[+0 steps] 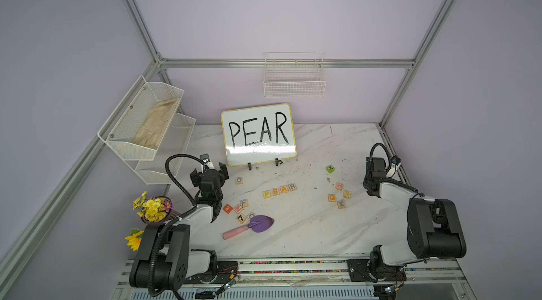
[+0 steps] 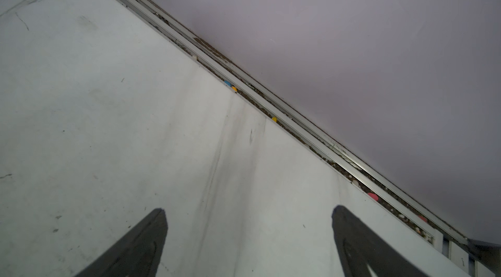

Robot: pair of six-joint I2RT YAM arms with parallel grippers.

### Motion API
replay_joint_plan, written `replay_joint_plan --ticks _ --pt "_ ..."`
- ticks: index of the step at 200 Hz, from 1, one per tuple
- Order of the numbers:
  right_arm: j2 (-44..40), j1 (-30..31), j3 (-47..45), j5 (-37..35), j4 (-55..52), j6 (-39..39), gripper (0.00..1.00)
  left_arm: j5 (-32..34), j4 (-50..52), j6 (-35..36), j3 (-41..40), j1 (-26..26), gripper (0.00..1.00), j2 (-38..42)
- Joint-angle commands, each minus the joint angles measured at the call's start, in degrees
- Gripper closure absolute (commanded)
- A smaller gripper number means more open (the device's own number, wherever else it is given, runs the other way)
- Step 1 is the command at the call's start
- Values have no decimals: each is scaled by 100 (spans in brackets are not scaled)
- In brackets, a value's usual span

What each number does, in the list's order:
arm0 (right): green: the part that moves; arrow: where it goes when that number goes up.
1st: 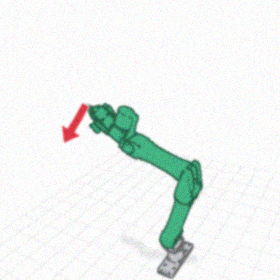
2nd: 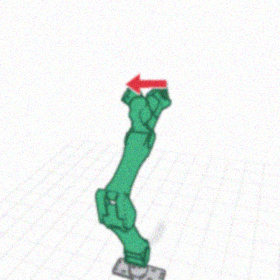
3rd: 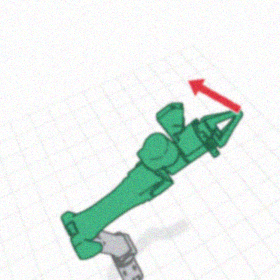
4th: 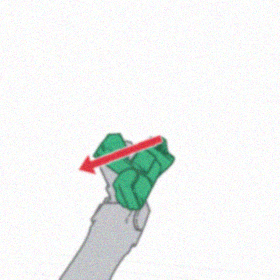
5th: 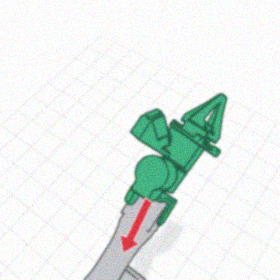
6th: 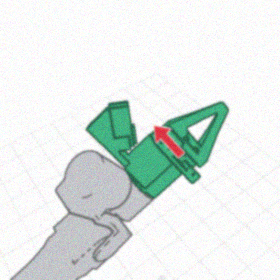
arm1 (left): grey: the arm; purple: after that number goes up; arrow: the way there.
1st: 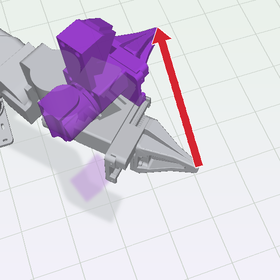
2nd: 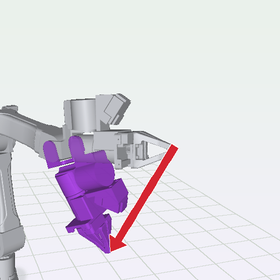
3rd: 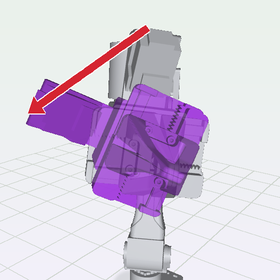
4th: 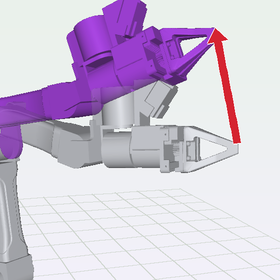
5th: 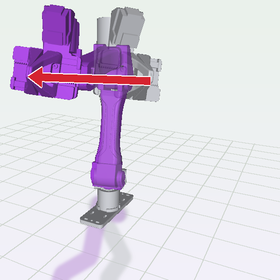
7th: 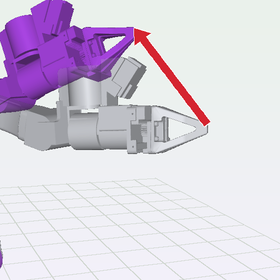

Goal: Spell the uppercase word “pear” with letter blocks
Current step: Reset both arms

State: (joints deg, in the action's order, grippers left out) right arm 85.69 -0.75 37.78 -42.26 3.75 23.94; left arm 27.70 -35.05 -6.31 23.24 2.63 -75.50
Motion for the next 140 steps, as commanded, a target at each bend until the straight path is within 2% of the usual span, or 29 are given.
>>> replay_joint_plan --ticks 1,25,41,57,105,125,140 --pt "185 -30 -306 -143 1343 -268 3 -195 -1073 -16 -282 -261 0 -278" --pt "337 -30 -623 139 2250 -714 3 -374 -1551 -227 -384 -373 0 -593" --pt "423 -30 -791 279 2686 -927 3 -515 -1999 -77 -493 -368 0 -875" --pt "492 -30 -993 398 3236 -1178 3 -600 -2011 -81 -524 -369 0 -865" --pt "365 -30 -1245 933 3664 -1454 3 -690 -2221 -22 -611 -369 0 -904" --pt "437 -30 -1151 1049 3614 -1593 3 -1388 -2216 242 -651 -354 0 -964" --pt "406 -22 -1245 1274 3868 -1830 3 -1445 -2838 584 -771 -236 0 -1282"
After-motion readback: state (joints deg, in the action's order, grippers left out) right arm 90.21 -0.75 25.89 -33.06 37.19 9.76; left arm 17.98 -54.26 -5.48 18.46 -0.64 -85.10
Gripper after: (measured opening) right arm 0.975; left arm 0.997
